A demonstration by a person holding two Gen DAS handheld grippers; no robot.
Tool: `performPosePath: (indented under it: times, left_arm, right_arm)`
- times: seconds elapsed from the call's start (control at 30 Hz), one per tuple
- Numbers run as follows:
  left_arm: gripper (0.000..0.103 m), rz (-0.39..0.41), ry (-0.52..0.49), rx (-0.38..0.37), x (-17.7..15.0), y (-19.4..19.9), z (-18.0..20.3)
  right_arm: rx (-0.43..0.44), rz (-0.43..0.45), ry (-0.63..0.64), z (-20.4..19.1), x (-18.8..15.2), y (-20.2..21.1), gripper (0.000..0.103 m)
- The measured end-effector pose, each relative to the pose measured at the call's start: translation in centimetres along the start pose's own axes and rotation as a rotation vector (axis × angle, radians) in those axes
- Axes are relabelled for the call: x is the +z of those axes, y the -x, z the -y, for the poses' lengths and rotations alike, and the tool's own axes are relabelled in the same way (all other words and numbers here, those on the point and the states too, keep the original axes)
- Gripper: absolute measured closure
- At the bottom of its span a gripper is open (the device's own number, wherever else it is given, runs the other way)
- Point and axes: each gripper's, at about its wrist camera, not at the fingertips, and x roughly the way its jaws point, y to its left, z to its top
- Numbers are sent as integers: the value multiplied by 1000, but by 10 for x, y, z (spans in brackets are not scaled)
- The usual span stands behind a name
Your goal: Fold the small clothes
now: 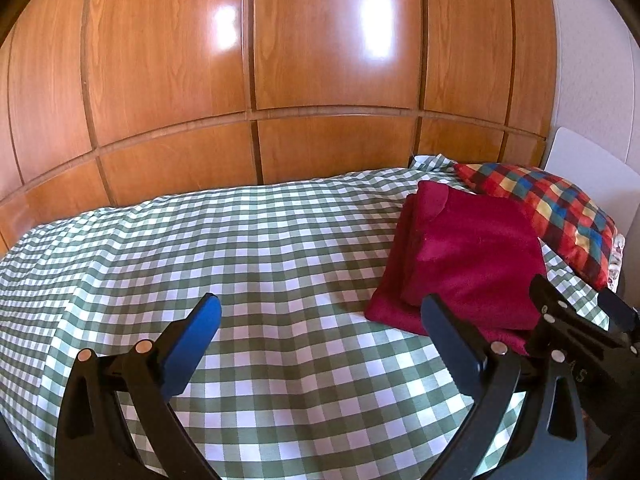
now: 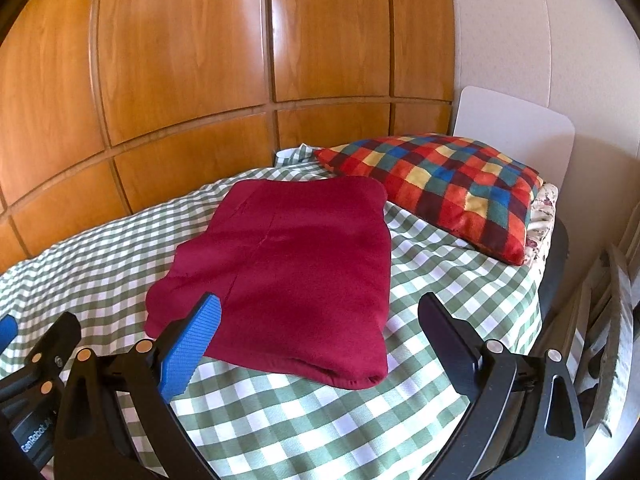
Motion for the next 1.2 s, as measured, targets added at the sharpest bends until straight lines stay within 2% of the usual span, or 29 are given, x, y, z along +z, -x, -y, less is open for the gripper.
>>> performPosePath:
  times: [0.63,1.2]
  left_arm:
    - [3,-2,-1,-5,-3,-2,-3]
    - [3,8,-15,-15,1,6,-2]
  right_arm:
    - [10,-25,-5,-1,-5,-7,5]
    - [14,-5,-10,-2,-4,-2,5]
